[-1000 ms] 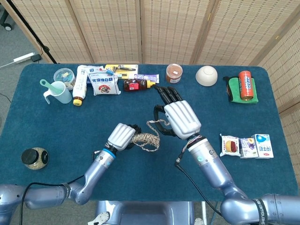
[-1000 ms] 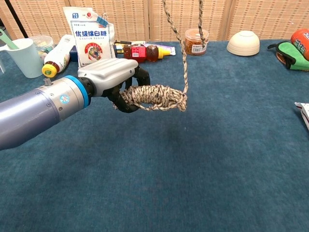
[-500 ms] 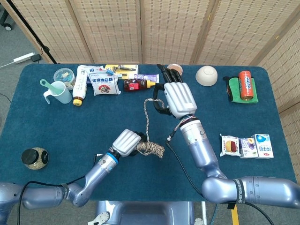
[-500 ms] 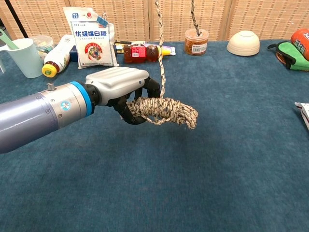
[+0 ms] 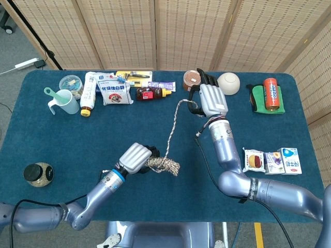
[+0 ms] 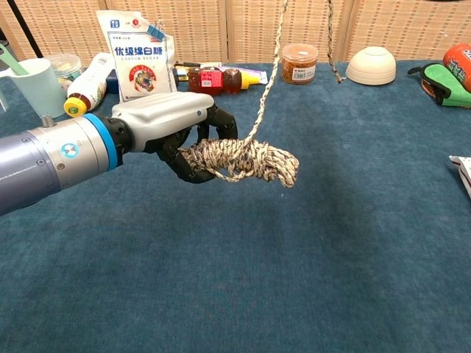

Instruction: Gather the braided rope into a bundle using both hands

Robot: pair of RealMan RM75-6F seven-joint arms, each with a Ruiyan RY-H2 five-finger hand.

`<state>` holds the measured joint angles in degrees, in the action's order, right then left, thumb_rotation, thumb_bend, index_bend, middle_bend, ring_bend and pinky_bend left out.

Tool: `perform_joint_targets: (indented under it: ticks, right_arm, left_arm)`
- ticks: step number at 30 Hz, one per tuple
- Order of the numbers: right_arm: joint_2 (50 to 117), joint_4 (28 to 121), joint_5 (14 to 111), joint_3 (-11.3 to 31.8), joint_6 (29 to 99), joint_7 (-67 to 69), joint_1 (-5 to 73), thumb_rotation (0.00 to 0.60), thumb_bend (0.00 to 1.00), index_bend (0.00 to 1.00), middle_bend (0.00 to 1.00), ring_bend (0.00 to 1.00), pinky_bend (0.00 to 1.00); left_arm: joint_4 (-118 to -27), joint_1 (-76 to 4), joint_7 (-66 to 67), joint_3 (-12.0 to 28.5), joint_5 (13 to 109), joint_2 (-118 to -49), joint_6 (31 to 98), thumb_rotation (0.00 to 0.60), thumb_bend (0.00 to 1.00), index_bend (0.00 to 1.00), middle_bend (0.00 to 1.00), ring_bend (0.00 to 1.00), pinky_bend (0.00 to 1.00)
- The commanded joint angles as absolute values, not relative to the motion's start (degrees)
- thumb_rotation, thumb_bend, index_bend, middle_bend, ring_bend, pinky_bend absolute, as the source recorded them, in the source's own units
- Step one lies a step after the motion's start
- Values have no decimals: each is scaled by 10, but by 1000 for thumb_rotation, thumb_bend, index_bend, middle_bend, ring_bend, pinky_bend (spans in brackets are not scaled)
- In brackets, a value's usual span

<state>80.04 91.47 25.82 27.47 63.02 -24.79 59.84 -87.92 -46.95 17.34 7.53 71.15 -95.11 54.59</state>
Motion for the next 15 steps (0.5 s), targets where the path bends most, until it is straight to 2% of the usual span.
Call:
perform_joint_targets:
  ticks: [1,8,15]
  right_arm:
    - [822,868,258,257,602,-227,591,600,475,714,0,0,0]
    - [853,808,265,230,565,-195,570,600,478,717,0,0,0]
    - [863,807,285,208,547,-176,546,600,479,722,0,0,0]
  left_arm:
    - [-895,-467,155,77,712,-940,539,600,532,539,438,505,723]
    - [-927,-462,113,92,715,-913,541,600,534,540,438,506,723]
    - [-935,-463,99,110,691,-905,539,600,535,540,438,506,723]
